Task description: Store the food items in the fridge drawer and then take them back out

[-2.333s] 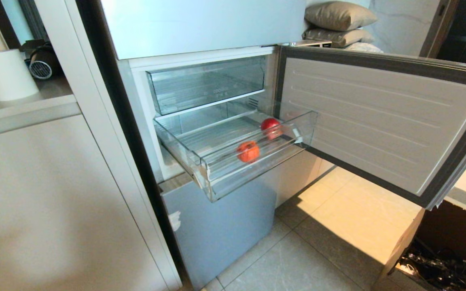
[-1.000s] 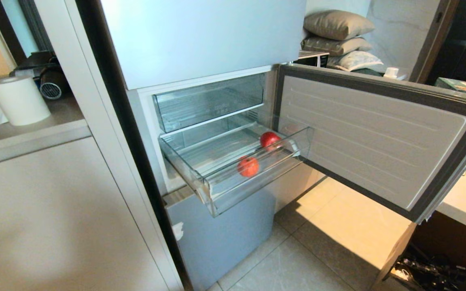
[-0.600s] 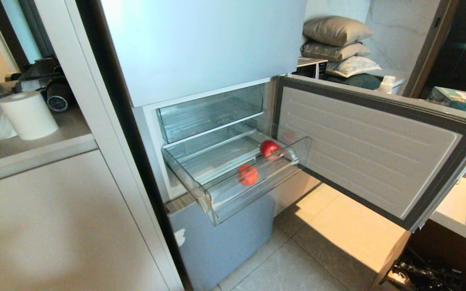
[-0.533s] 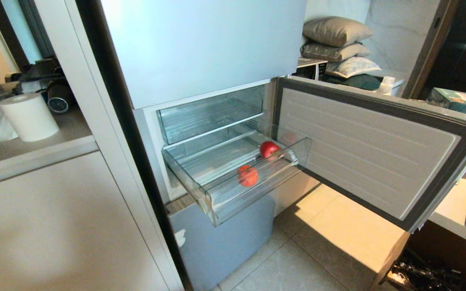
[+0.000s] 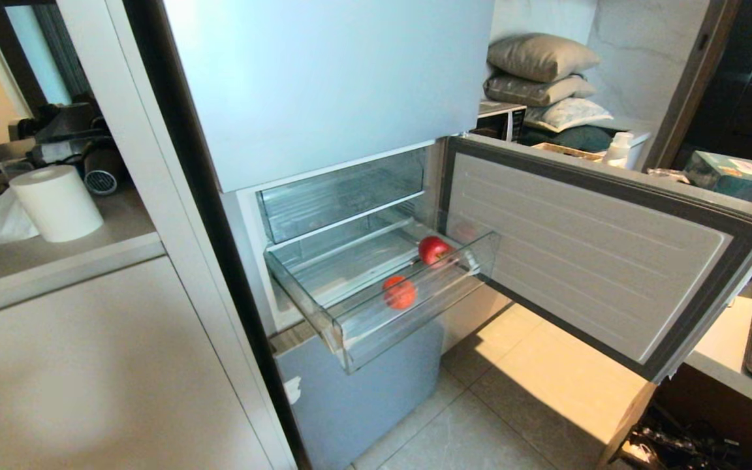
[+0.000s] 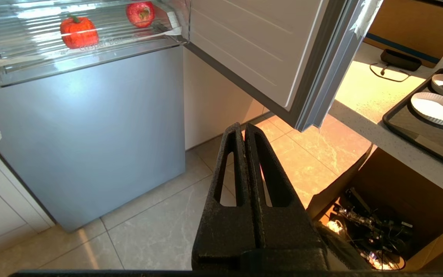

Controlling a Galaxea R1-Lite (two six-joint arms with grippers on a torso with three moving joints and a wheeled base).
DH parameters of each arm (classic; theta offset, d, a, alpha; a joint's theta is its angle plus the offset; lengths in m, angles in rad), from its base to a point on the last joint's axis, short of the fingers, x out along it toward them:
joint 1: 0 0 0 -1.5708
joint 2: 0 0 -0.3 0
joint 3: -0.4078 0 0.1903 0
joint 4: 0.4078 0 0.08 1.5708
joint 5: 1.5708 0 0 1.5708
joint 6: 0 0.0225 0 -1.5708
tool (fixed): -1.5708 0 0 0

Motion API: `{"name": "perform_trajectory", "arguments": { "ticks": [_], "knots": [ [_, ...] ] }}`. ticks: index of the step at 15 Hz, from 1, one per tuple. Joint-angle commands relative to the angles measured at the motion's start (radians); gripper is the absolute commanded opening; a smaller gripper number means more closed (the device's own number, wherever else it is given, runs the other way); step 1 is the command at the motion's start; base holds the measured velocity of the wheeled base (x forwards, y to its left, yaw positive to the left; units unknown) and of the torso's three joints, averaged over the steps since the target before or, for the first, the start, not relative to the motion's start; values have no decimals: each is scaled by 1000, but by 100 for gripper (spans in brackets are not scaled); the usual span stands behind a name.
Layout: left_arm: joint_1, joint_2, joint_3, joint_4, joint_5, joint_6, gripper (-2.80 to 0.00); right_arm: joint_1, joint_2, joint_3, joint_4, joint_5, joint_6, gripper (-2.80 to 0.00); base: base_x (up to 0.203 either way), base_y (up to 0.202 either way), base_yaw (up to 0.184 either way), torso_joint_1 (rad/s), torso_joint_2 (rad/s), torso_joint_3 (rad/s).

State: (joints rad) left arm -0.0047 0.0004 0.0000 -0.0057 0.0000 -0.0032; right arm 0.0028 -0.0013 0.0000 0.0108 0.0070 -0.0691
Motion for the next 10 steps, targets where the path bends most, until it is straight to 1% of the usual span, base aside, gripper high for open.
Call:
{"name": "perform_trajectory", "arguments": {
  "ticks": [1,7,10],
  "knots": [
    [0,-2,2,0,0,0,-280,0,1,0,0,1,0,-280,0,0,0,0,0,0],
    [0,-3,2,0,0,0,-280,0,1,0,0,1,0,-280,0,0,0,0,0,0],
    [0,-2,2,0,0,0,-280,0,1,0,0,2,-1,-280,151,0,-1,5,-3,4]
  ]
}}
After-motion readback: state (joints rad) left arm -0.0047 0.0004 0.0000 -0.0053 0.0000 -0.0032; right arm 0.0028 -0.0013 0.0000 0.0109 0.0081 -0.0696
